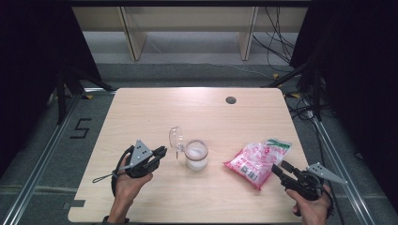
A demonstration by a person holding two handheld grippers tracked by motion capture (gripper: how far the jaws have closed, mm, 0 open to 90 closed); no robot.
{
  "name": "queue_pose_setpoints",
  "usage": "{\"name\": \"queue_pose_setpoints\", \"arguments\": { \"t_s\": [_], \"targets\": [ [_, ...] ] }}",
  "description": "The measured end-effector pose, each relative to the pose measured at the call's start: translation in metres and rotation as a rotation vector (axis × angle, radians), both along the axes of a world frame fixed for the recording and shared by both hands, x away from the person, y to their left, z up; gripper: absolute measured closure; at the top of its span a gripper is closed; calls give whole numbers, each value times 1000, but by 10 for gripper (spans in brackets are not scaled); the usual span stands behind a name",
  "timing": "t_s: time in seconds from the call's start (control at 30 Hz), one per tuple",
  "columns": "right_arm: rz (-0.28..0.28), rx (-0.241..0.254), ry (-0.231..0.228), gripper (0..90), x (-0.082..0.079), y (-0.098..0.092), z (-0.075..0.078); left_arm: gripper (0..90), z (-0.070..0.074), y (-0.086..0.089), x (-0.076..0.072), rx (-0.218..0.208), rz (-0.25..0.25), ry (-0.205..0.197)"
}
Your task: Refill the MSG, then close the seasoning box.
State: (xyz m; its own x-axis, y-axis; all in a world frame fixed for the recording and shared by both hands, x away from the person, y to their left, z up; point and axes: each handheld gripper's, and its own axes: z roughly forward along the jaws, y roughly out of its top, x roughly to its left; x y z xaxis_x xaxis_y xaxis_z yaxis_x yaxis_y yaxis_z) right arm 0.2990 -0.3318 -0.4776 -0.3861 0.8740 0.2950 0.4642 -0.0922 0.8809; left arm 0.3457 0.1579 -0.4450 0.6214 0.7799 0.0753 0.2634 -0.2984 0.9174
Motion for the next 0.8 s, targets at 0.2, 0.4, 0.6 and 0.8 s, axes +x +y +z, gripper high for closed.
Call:
{"name": "queue_pose_setpoints", "arguments": {
  "t_s": [0.2,0.4,0.6,0.8],
  "targets": [
    [2,8,3,493,-2,1,0,877,3,-6,8,11,-32,-38],
    [21,-15,-17,492,-3,0,0,882,5,-10,12,10,-37,-41],
    [9,5,-2,492,-5,4,0,882,7,-9,13,6,-37,-57],
    [7,16,25,475,-7,8,1,878,9,-9,12,-12,-36,-66]
  ]
}}
